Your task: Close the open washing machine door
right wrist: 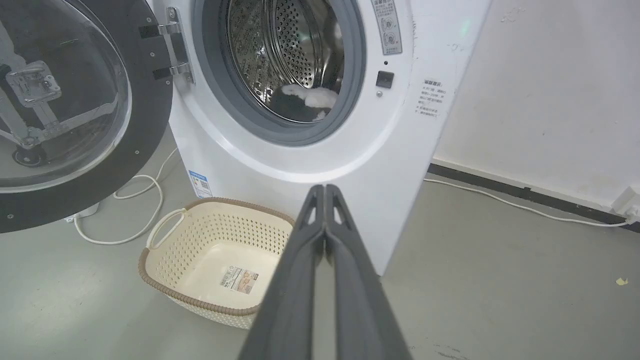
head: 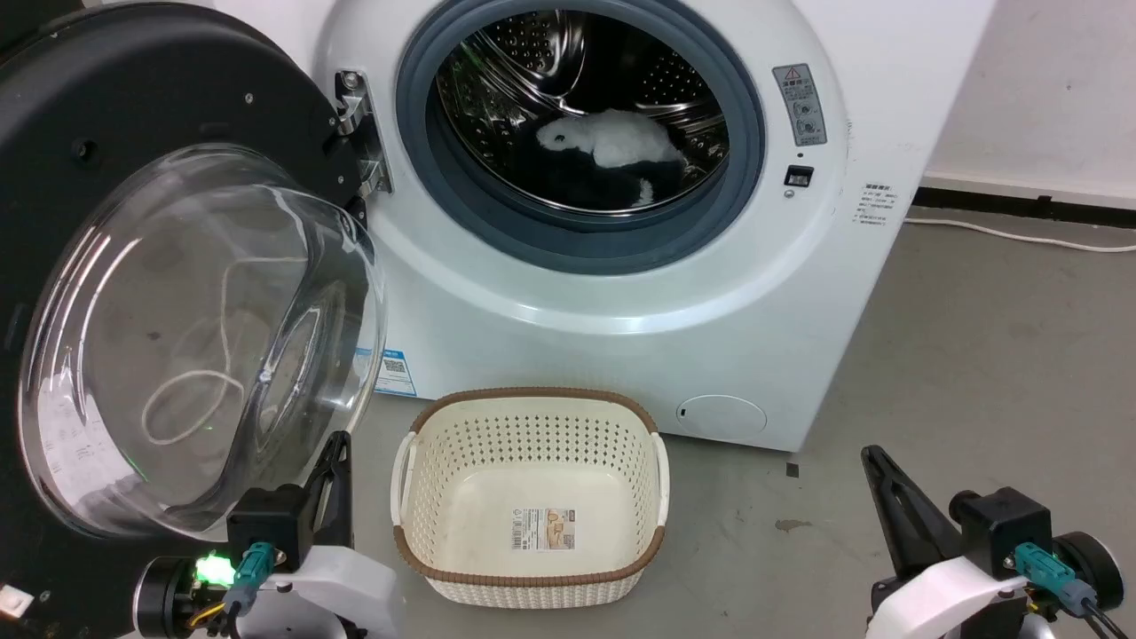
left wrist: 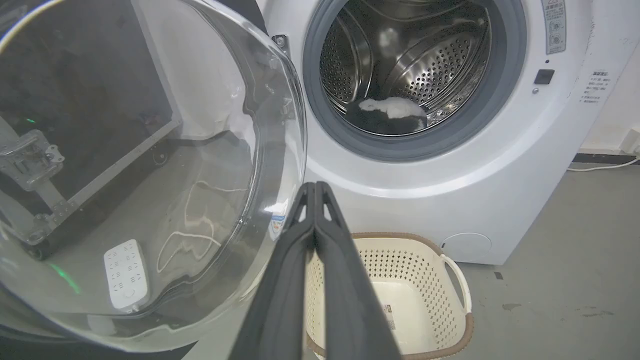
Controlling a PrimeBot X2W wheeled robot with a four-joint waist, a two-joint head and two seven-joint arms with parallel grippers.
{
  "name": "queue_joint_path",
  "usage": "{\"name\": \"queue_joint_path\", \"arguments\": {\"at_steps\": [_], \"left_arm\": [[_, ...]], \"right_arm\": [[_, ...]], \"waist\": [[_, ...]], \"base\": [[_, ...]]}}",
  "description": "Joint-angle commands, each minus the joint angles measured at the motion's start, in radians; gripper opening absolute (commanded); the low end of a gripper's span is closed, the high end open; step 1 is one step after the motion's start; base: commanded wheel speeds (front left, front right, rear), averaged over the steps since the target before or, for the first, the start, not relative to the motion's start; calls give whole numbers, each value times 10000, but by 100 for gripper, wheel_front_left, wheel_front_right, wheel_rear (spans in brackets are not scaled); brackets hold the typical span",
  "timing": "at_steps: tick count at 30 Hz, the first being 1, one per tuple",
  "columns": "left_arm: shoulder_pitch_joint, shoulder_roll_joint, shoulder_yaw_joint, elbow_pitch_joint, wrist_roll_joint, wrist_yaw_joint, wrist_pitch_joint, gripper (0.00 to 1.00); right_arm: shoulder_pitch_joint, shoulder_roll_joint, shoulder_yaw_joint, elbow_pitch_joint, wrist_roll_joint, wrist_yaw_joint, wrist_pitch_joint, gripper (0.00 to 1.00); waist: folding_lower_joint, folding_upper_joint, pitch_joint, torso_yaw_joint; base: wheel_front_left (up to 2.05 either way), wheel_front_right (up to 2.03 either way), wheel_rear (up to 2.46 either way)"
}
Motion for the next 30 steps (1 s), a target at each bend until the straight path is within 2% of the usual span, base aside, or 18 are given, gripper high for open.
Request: {"name": "queue_joint_path", "arguments": {"at_steps": [1,30], "left_arm": [[139,1,14,-41,28,-45,3,0],[139,1,14,-41,28,-45,3,0]], "right_arm": [[-139,-1,-3,-49,-60,8,3,0],[-139,-1,-3,-49,-60,8,3,0]], "waist": [[0,0,0,0],[0,0,0,0]], "base": [[0,0,0],[0,0,0]]}}
